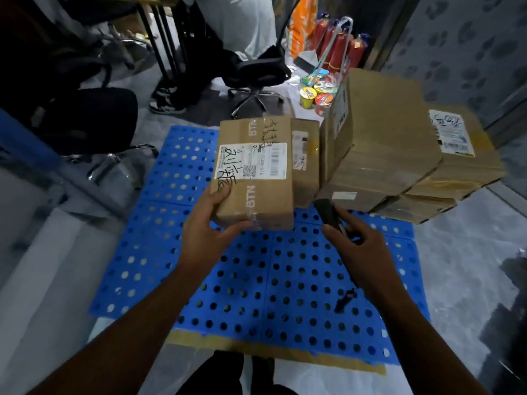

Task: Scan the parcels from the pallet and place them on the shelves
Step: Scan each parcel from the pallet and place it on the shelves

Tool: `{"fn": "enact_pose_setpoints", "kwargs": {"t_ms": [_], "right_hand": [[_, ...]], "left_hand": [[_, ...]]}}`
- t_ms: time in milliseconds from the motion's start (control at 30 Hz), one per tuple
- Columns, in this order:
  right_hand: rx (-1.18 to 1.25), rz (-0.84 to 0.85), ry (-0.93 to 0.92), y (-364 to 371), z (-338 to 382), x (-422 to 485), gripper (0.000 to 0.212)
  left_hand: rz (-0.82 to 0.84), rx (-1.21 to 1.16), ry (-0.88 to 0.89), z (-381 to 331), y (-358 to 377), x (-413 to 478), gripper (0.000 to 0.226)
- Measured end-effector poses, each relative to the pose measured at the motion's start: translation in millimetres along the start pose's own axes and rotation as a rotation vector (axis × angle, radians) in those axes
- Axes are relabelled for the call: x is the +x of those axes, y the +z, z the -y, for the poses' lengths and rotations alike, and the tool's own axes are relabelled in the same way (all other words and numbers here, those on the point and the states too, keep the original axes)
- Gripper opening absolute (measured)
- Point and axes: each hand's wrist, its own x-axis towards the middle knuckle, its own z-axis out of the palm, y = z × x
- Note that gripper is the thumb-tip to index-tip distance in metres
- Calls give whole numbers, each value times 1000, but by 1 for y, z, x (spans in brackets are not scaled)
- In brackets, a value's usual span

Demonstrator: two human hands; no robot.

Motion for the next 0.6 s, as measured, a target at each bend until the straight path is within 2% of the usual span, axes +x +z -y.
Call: {"fn": "enact_pose_setpoints", "kwargs": {"t_ms": [100, 233, 333, 400, 500, 600], "right_hand": [[13, 154, -16, 25, -19, -10, 65], [-16, 333, -27, 75, -41, -22, 66], [-85, 460, -32, 113, -52, -31, 63], [-115, 540, -24, 133, -58, -40, 63], [-193, 551, -43, 150, -65, -49, 62], [-269, 531, -35, 155, -64, -51, 63]], "left_hand": [[-80, 121, -13, 19, -30, -63, 74], [-159, 224, -120, 42, -61, -139, 76], [-178, 259, -256, 57, -76, -178, 73], [-154, 279, -281, 65, -82, -195, 68], [-98, 344, -268, 78, -88, -207, 68], [-40, 285, -284, 87, -92, -207, 83]]}}
